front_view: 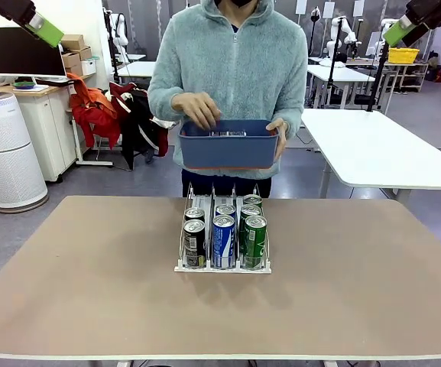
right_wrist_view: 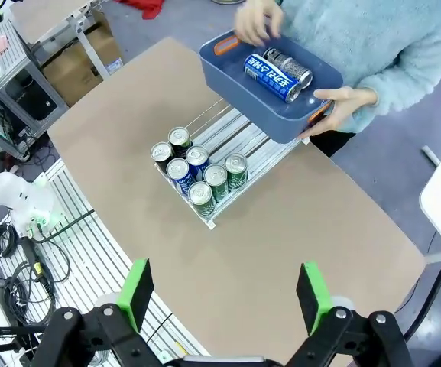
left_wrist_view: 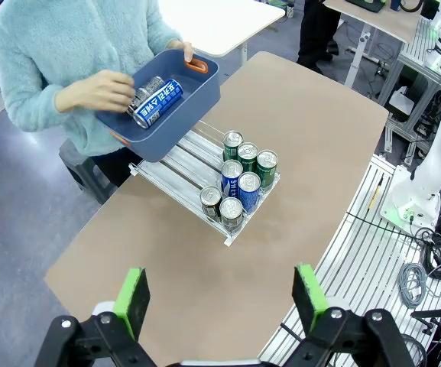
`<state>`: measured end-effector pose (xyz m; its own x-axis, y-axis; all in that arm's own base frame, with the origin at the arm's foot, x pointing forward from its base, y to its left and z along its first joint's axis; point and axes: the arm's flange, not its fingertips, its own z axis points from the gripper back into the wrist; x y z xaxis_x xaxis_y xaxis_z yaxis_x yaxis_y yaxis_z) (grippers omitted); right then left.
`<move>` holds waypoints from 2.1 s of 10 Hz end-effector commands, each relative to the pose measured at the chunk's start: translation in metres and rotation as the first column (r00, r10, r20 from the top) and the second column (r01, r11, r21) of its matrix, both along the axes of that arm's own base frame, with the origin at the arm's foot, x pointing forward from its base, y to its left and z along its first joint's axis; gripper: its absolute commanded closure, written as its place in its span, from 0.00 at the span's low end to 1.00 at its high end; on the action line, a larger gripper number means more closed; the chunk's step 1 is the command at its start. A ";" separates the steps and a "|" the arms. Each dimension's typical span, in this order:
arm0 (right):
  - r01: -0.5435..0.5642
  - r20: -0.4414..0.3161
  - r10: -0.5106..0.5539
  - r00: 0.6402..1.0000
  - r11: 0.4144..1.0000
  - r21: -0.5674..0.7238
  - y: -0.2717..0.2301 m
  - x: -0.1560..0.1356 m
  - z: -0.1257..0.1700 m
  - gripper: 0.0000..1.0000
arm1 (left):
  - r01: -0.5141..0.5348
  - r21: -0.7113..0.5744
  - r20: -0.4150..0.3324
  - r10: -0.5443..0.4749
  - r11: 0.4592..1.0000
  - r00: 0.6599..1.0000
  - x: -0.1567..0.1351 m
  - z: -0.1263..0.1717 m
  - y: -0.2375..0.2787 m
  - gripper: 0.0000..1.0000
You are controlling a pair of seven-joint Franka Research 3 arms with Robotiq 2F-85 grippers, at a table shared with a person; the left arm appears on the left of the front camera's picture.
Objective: Fill the beverage cans into the dispenser.
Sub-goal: Pick up the Pepsi coke handed by the human.
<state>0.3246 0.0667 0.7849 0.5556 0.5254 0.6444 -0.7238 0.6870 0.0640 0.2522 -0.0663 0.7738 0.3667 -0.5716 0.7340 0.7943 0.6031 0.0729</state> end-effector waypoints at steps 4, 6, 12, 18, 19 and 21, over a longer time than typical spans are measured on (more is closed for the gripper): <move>-0.164 0.064 0.167 0.984 0.986 -0.040 -0.010 0.007 0.017 0.00 | 0.005 0.006 0.005 -0.005 1.000 1.000 0.000 -0.002 0.001 0.00; -0.163 0.059 0.163 0.985 0.987 -0.014 -0.013 0.016 0.021 0.00 | 0.005 0.006 0.005 -0.005 1.000 1.000 0.000 -0.002 0.001 0.00; -0.130 0.076 0.133 0.988 0.991 -0.041 -0.006 0.003 0.016 0.00 | 0.005 0.006 0.005 -0.005 1.000 1.000 0.000 -0.002 0.001 0.00; -0.130 0.076 0.133 0.988 0.991 -0.041 -0.006 0.003 0.016 0.00 | 0.005 0.006 0.005 -0.005 1.000 1.000 0.000 -0.002 0.001 0.00; -0.130 0.076 0.133 0.988 0.991 -0.041 -0.006 0.003 0.016 0.00 | 0.005 0.006 0.005 -0.005 1.000 1.000 0.000 -0.002 0.001 0.00; -0.130 0.076 0.133 0.988 0.991 -0.041 -0.006 0.003 0.016 0.00 | 0.005 0.006 0.005 -0.005 1.000 1.000 0.000 -0.002 0.001 0.00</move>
